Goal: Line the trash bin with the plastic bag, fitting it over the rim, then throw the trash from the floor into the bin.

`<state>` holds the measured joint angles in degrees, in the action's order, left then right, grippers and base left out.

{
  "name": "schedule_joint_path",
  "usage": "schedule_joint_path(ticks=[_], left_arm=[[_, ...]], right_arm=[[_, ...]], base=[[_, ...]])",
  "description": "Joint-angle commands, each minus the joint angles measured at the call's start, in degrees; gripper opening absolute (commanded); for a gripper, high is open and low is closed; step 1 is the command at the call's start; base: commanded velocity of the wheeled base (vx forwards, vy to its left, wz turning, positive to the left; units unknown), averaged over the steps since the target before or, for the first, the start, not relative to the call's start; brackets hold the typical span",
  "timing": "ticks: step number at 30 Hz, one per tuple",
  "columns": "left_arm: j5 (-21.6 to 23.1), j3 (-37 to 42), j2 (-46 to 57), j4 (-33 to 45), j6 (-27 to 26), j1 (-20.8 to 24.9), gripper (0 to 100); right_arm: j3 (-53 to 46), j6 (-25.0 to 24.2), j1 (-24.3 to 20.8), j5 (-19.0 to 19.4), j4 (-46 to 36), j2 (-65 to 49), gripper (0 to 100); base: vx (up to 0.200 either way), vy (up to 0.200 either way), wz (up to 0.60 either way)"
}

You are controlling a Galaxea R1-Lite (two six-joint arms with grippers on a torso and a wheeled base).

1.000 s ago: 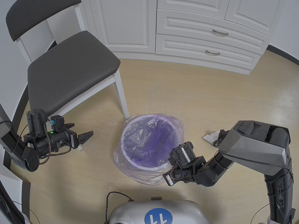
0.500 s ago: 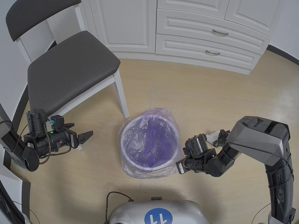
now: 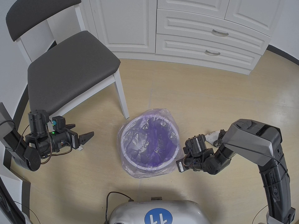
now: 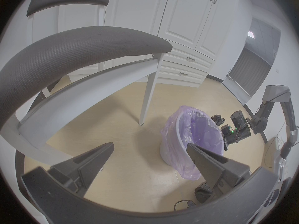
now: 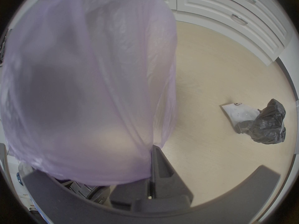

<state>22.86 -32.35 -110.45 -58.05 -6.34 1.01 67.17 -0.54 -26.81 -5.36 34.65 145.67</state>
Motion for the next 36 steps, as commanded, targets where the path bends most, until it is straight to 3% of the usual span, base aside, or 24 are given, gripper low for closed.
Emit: schedule_joint_path(ticks=[1,5,10,18,19,25,29,36], left_arm=[[0.0,-0.3,-1.4,0.0,0.0,0.1,100],[0.0,-0.3,-1.4,0.0,0.0,0.3,100],[0.0,-0.3,-2.0,0.0,0.0,0.6,100],[0.0,-0.1,-3.4,0.0,0.0,1.6,100],[-0.1,-0.1,-3.7,0.0,0.0,1.8,100],[-0.4,-0.3,-6.2,-0.1,-0.1,3.2,100],[-0.5,-0.9,-9.4,-0.1,-0.2,4.0,100],[-1.1,-2.8,-15.4,-6.0,0.4,4.5,100]], right_arm=[[2.6,-0.1,0.6,0.1,-1.5,1.5,0],[7.4,0.1,1.7,-0.6,-7.5,2.3,0],[15.7,-0.3,2.1,-1.7,-21.3,3.4,0],[19.1,0.8,2.1,-1.7,-22.6,4.6,0],[19.1,1.0,2.1,-1.6,-22.5,4.6,100],[15.6,0.6,2.1,-1.8,-22.2,2.3,100],[8.4,0.1,2.5,-3.7,-20.8,-3.7,100],[-10.0,-3.4,1.9,-4.0,0.4,-10.5,100]], base=[[0.0,0.0,0.0],[0.0,0.0,0.0],[0.0,0.0,0.0],[0.0,0.0,0.0],[0.0,0.0,0.0],[0.0,0.0,0.0],[0.0,0.0,0.0],[0.0,0.0,0.0]])
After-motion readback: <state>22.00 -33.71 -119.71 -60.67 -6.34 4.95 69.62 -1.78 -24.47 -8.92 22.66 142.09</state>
